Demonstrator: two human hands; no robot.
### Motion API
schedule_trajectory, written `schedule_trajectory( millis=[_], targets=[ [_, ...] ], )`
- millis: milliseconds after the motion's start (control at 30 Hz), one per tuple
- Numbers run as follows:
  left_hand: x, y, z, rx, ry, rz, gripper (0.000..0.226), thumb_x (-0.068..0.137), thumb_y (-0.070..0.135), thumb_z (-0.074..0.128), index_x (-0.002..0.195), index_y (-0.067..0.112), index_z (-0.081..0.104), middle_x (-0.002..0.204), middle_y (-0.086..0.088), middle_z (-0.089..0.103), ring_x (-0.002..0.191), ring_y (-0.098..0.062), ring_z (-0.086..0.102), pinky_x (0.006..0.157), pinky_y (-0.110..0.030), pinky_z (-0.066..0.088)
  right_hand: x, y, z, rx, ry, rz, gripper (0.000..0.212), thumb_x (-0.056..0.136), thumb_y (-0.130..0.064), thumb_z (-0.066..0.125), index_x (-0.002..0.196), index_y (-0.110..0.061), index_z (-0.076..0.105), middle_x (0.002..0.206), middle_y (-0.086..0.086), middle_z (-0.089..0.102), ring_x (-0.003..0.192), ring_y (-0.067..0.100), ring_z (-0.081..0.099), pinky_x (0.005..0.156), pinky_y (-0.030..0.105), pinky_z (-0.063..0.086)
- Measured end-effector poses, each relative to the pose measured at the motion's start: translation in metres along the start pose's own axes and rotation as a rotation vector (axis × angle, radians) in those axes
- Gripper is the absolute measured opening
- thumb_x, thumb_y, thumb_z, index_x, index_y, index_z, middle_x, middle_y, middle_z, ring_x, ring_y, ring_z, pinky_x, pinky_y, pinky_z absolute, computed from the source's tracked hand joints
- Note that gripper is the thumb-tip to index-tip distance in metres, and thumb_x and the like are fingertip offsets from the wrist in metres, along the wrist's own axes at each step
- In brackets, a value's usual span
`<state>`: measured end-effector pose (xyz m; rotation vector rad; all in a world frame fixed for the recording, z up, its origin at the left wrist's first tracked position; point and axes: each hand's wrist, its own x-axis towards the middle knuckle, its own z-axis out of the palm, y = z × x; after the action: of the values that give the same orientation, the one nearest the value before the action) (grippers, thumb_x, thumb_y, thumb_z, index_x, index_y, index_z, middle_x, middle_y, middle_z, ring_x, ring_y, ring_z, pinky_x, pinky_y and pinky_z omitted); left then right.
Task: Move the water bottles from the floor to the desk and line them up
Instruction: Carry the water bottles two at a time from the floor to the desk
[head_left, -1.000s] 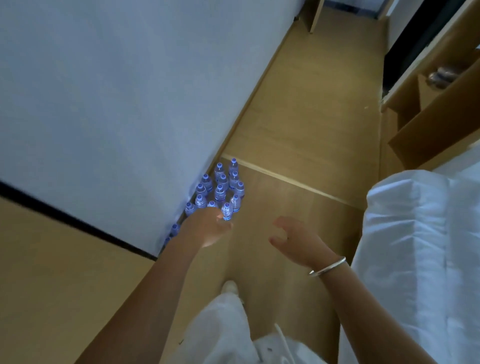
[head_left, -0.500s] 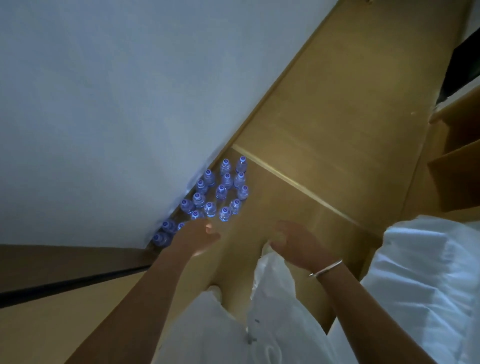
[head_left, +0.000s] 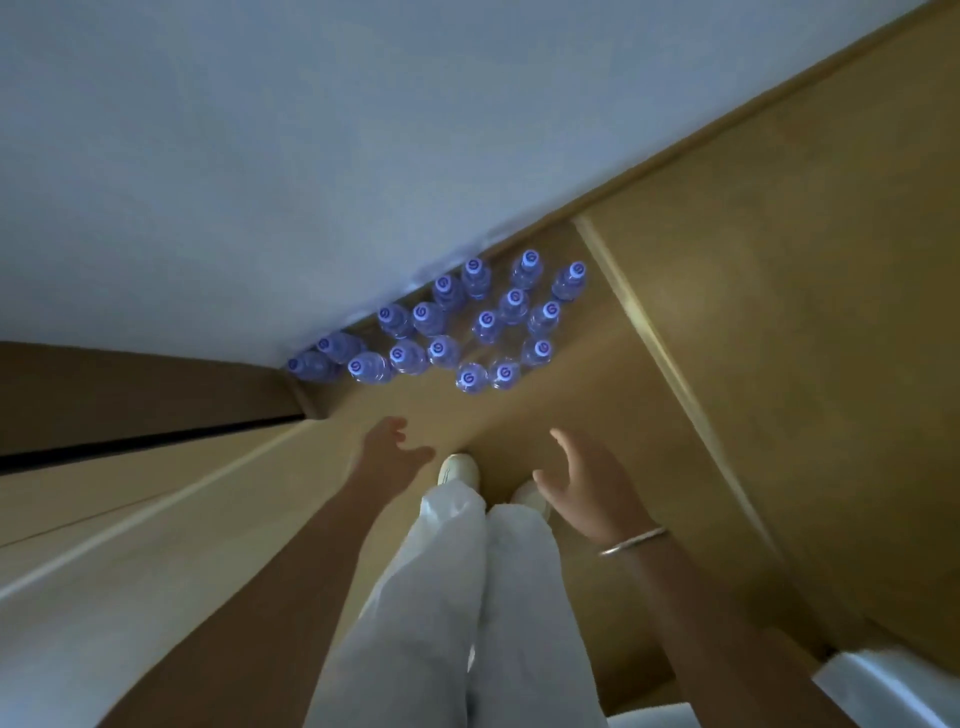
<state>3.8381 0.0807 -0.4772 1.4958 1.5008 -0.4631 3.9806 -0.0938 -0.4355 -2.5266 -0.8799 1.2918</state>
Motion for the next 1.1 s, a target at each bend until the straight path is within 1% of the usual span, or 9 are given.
schedule_trajectory(
  millis=[100,233,333,500,600,700,800,967,1100],
  targets=[
    [0.081,-0.018,0.055,0.064,-0.04,-0.019,0.069,0.072,0.019,0.081,0.132,0.01,0.047,0.132,-0.014,0.051,0.114,-0.031,0.054,0.094,-0.042,0.047,0.066,0.035,0.043,-0.063,-0.019,-0.01,0.06,0.092,-0.034,0.052,0.143,-0.013,0.031,0.143,0.004,0.039,0.134,0.017,0.034,0.106,0.025,0.028],
    [0.198,-0.03,0.119,0.141,-0.035,0.094,0.088,0.07,0.027,0.081,0.143,0.014,0.033,0.143,-0.013,0.037,0.129,-0.03,0.04,0.107,-0.043,0.036,0.168,0.078,0.098,-0.056,0.016,-0.011,0.066,0.089,-0.034,0.058,0.143,-0.01,0.03,0.145,0.004,0.037,0.134,0.019,0.034,0.104,0.024,0.027],
    [0.266,-0.05,0.158,0.242,-0.057,0.171,0.1,0.069,0.033,0.082,0.147,0.016,0.021,0.147,-0.012,0.032,0.135,-0.03,0.032,0.107,-0.039,0.029,0.232,0.102,0.138,-0.017,0.009,-0.002,0.075,0.085,-0.034,0.065,0.145,-0.011,0.026,0.148,0.005,0.033,0.133,0.021,0.034,0.103,0.026,0.029],
    [0.328,-0.072,0.189,0.157,-0.062,0.274,0.117,0.056,0.042,0.084,0.149,0.023,0.015,0.142,-0.011,0.038,0.132,-0.029,0.037,0.106,-0.047,0.035,0.315,0.125,0.188,0.169,0.047,0.07,0.088,0.074,-0.03,0.078,0.144,-0.013,0.028,0.147,0.005,0.035,0.136,0.018,0.033,0.106,0.021,0.024],
    [0.338,-0.07,0.197,0.117,-0.086,0.249,0.1,0.064,0.034,0.084,0.146,0.021,0.027,0.143,-0.011,0.04,0.129,-0.029,0.04,0.106,-0.047,0.036,0.348,0.123,0.209,0.222,0.097,0.062,0.086,0.066,-0.025,0.083,0.138,-0.013,0.037,0.138,0.009,0.044,0.129,0.02,0.04,0.103,0.022,0.028],
    [0.339,-0.069,0.198,0.077,-0.057,0.292,0.083,0.066,0.025,0.083,0.138,0.021,0.042,0.129,-0.007,0.055,0.117,-0.026,0.054,0.099,-0.044,0.044,0.368,0.121,0.223,0.244,0.184,0.045,0.073,0.061,-0.02,0.082,0.127,-0.013,0.051,0.122,0.01,0.054,0.114,0.024,0.051,0.095,0.026,0.039],
    [0.33,-0.069,0.189,0.108,-0.019,0.294,0.075,0.067,0.025,0.083,0.133,0.027,0.046,0.118,-0.001,0.062,0.107,-0.024,0.059,0.093,-0.04,0.047,0.368,0.117,0.223,0.186,0.214,0.011,0.065,0.066,-0.017,0.078,0.126,-0.014,0.053,0.12,0.009,0.056,0.11,0.025,0.054,0.088,0.024,0.038],
    [0.291,-0.063,0.16,0.111,0.036,0.29,0.065,0.068,0.031,0.08,0.126,0.03,0.051,0.105,0.003,0.066,0.098,-0.021,0.061,0.088,-0.036,0.049,0.335,0.104,0.207,0.14,0.214,-0.043,0.066,0.065,-0.024,0.078,0.126,-0.018,0.052,0.12,0.004,0.056,0.108,0.022,0.055,0.083,0.026,0.041],
    [0.229,-0.051,0.121,0.099,0.073,0.29,0.059,0.067,0.034,0.08,0.12,0.03,0.055,0.103,0.002,0.066,0.097,-0.023,0.061,0.088,-0.038,0.049,0.275,0.077,0.176,0.167,0.295,-0.203,0.058,0.058,-0.015,0.079,0.113,-0.008,0.059,0.105,0.012,0.06,0.097,0.023,0.054,0.077,0.023,0.039]
  ],
)
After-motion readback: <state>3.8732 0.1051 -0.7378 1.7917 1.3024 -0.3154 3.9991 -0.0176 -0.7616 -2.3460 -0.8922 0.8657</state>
